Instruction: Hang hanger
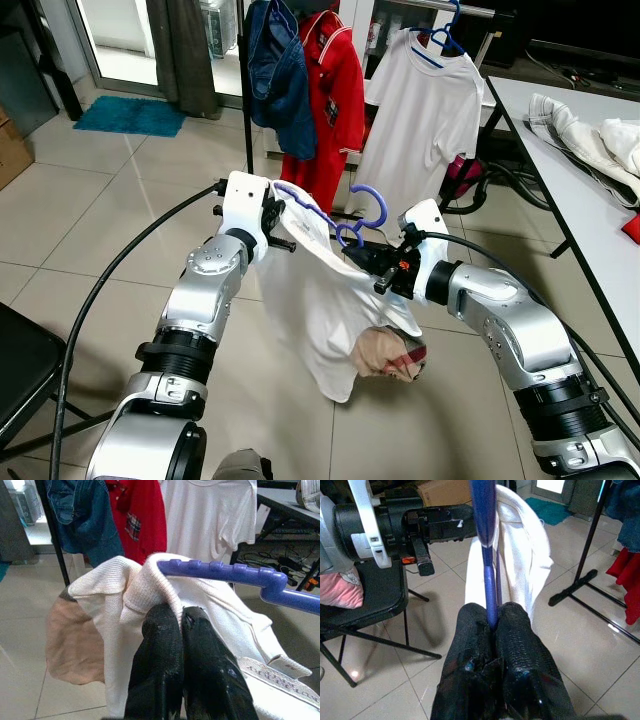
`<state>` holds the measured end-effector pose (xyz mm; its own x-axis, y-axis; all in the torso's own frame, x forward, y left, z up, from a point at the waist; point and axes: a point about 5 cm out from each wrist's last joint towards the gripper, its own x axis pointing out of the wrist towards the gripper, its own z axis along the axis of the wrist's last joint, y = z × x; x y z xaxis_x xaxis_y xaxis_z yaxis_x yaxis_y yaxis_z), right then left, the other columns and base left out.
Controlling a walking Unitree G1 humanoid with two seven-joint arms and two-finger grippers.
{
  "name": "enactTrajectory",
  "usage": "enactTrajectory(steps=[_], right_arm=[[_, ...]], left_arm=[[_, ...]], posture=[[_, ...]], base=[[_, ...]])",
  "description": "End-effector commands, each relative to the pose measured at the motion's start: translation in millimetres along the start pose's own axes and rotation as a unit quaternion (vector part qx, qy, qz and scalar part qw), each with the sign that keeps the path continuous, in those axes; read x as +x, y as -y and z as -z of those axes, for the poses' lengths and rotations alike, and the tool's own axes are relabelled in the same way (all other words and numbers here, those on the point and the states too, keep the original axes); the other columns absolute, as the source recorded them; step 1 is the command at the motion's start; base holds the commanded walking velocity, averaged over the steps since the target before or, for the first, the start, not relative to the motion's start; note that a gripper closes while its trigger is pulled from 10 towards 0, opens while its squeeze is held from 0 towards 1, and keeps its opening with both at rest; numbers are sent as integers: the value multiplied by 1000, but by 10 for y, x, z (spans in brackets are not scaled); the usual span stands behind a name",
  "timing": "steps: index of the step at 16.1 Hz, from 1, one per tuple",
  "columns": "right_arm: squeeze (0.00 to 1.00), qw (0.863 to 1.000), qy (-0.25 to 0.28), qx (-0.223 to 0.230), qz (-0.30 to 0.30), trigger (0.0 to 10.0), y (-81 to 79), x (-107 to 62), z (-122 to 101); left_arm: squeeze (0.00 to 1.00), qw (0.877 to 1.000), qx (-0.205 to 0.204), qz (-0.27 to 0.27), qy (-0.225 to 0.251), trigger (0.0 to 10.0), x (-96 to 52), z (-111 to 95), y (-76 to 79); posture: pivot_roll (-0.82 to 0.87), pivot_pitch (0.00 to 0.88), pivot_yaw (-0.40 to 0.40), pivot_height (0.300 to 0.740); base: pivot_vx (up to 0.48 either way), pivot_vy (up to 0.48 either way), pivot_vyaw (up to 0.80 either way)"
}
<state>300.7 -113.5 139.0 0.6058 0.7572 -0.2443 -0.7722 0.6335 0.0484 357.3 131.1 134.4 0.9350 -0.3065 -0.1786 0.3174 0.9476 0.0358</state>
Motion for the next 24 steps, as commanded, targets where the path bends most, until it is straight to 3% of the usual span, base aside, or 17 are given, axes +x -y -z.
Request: enactTrajectory(steps=[1,6,11,13,15,17,20,24], right_arm=[[0,1000,4,-6,5,10000,15,-41,-35],[0,996,-66,-7,56,10000,138,-41,156],[0,996,-72,-7,55,10000,135,-37,166],[0,998,-55,-6,44,10000,104,-21,98],[0,998,-46,-9,28,10000,67,-9,59],[0,999,-51,-17,0,10000,-15,-6,68],[0,997,-63,-19,-28,10000,-101,-9,130],[0,997,-72,-21,-19,10000,-97,-6,165]], left_arm=[[0,1000,3,5,16,0,20,-95,-3],[0,997,28,35,65,0,0,-347,20],[0,996,62,41,41,0,3,-296,19],[0,994,79,79,-2,0,-6,-145,103],[0,993,84,82,-11,0,-1,-87,123],[0,993,85,75,-12,0,9,-84,95],[0,988,100,113,-14,0,1,-82,147],[0,986,110,124,22,0,2,-207,189]], posture=[[20,0,-80,740],[21,0,-79,740],[21,0,-79,740],[23,0,-79,740],[23,0,-79,740],[24,0,-81,740],[24,0,-78,740],[25,0,-75,740]], base=[[0,0,0],[0,0,0],[0,0,0],[0,0,0],[0,0,0],[0,0,0],[0,0,0],[0,0,0]])
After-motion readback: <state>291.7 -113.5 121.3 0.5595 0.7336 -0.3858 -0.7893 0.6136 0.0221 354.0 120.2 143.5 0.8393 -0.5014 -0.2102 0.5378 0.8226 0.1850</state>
